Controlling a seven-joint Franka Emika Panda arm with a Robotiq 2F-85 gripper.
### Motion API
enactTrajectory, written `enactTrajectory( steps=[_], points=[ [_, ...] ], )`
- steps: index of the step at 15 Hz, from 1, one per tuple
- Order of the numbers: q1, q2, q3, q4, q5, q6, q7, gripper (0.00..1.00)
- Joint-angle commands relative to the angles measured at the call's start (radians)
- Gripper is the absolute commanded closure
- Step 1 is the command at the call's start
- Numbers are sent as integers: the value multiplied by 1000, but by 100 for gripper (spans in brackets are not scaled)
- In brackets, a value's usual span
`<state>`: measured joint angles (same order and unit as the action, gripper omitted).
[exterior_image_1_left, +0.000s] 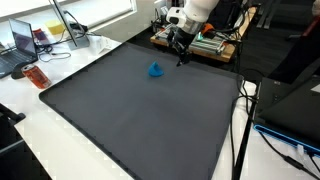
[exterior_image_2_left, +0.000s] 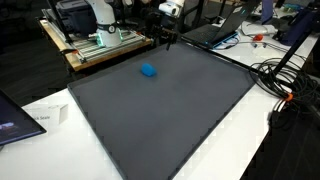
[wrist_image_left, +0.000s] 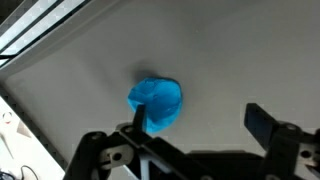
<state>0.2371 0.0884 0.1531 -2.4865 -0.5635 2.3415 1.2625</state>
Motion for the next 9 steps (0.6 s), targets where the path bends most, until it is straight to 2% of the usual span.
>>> enactTrajectory(
  steps=[1, 4, 9],
  points=[
    [-17, -1, -18, -61, -75, 123, 22, 0],
    [-23, -10, -40, -111, -160, 175, 68, 0],
    [-34, -41, -65, -189, -379, 224, 196, 0]
  ],
)
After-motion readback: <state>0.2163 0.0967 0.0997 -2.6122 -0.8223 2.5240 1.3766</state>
